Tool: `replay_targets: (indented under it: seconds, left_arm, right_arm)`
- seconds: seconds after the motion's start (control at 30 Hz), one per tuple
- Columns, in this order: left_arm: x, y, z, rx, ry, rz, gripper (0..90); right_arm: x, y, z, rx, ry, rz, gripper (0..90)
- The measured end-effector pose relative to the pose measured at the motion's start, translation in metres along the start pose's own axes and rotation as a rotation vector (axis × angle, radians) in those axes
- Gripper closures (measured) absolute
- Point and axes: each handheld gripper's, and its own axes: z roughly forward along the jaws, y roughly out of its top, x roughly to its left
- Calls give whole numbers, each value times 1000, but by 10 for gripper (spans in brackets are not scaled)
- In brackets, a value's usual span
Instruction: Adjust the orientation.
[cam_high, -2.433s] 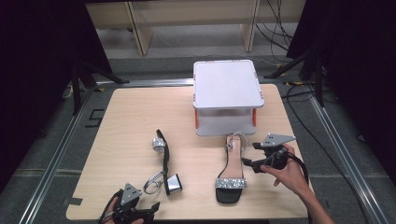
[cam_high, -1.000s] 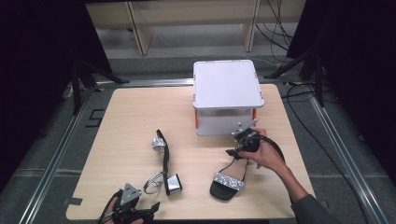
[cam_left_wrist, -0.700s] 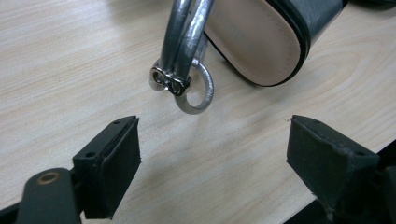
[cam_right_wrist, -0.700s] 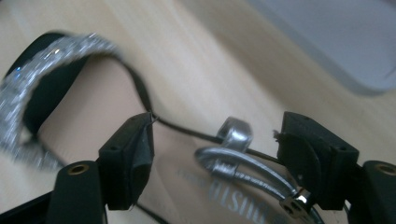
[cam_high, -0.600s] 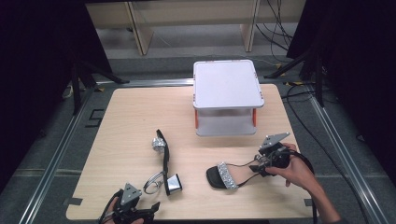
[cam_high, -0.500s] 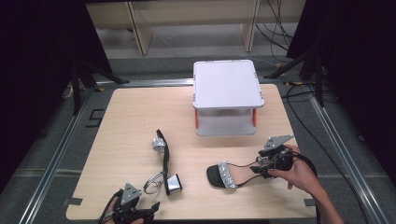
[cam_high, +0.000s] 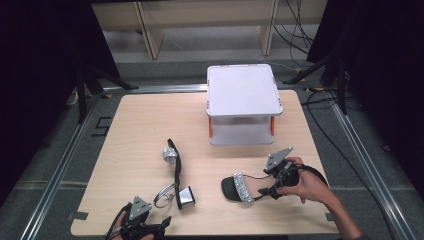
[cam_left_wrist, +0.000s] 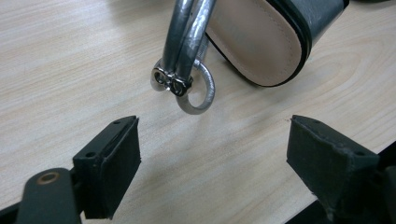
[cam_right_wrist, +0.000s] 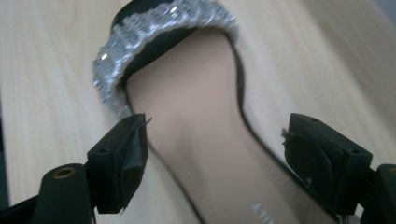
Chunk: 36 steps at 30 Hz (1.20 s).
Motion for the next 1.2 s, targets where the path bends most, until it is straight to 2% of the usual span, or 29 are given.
replay_targets:
  seconds: [0.23, 0.37, 0.43, 0.47, 0.5, 0.57, 0.63, 0.73, 0.8, 0.9, 0.93, 0.97, 1.0, 1.03, 1.07, 1.13, 1.2]
  left_arm:
    - [0, 0, 0, 3, 0, 3, 168]
    - [0, 0, 0, 4, -1, 4, 168]
    - [1, 0, 0, 4, -2, 3, 168]
    - [2, 0, 1, -3, 9, 14, 168]
    - [2, 0, 1, -3, 9, 26, 168]
    - [0, 0, 0, 7, -2, -1, 168]
    - [0, 0, 0, 6, -2, 7, 168]
    - [0, 0, 1, 10, 0, -1, 168]
    - [0, 0, 1, 8, 2, -2, 168]
    - [0, 0, 0, 6, 0, -6, 168]
    - [1, 0, 0, 3, -3, -2, 168]
    - [1, 0, 1, 0, 14, 6, 168]
    - [3, 1, 1, -3, 12, 21, 168]
    - [2, 0, 0, -2, 7, 11, 168]
    - [0, 0, 0, -3, -1, -9, 168]
    - [1, 0, 0, 1, 0, 0, 168]
    - [0, 0, 0, 3, -1, 2, 168]
  right_arm:
    - [14, -5, -2, 70, -32, -60, 209]
    - [12, -4, 4, 119, -39, -93, 217]
    - [12, -4, 7, 156, -49, -137, 234]
    - [13, -4, 8, 175, -61, -158, 275]
    - [12, -3, 9, 186, -67, -167, 283]
    - [13, 0, 9, 208, -64, -176, 293]
    - [13, 1, 10, 213, -63, -175, 296]
    - [15, 2, 12, 161, -108, -111, 327]
    - [12, 6, 15, 128, -122, -65, 354]
    - [5, 15, 19, 80, -120, 36, 385]
    - [4, 19, 21, 86, -118, 80, 387]
    - [4, 22, 22, 93, -123, 102, 386]
    - [5, 24, 24, 94, -133, 119, 386]
    - [7, 25, 24, 94, -139, 152, 386]
    - [9, 25, 24, 88, -129, 183, 409]
    - [13, 24, 17, 53, -74, 284, 427]
    - [17, 20, 15, 25, -76, 295, 422]
